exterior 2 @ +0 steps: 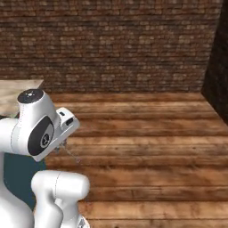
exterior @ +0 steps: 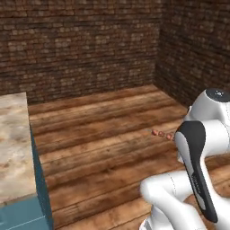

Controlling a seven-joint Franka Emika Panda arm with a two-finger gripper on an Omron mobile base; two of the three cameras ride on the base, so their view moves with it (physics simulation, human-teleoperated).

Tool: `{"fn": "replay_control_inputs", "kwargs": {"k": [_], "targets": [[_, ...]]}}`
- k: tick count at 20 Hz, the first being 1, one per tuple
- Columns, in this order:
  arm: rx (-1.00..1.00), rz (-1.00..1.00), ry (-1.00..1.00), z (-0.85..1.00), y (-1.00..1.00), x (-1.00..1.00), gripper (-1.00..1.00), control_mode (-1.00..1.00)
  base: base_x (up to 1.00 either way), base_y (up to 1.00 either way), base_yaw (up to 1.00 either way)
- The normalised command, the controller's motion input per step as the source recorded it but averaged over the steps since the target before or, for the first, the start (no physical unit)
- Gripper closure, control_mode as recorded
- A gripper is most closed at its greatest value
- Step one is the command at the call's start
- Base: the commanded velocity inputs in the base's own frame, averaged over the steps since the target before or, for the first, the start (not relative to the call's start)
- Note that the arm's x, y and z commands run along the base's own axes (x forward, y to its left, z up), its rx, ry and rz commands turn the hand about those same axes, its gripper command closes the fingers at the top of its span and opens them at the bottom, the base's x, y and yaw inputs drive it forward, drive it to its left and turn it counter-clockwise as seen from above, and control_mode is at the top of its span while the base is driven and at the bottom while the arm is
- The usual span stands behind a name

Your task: Place the cold items (carrot and sweet potato) from the fridge in one tupperware on the dining counter. Place the warm items (kebab skewer and hot dog) in the stove area in another tupperware.

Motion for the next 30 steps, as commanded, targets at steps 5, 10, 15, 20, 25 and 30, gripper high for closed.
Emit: {"fn": "replay_control_inputs", "kwargs": {"k": [5,10,15,20,25,30], "targets": [[0.0,0.0,0.0,0.0,0.0,0.0,1.0,1.0,1.0,-0.28,0.43],[0.0,0.0,0.0,0.0,0.0,0.0,1.0,1.0,1.0,-0.72,0.21],[0.0,0.0,0.0,0.0,0.0,0.0,1.0,1.0,0.99,-0.63,0.2],[0.0,0.0,0.0,0.0,0.0,0.0,1.0,1.0,1.0,-0.06,0.23],[0.0,0.0,0.0,0.0,0.0,0.0,1.0,1.0,1.0,-0.02,0.33],[0.0,0.0,0.0,0.0,0.0,0.0,1.0,1.0,1.0,-0.18,0.64]]}}
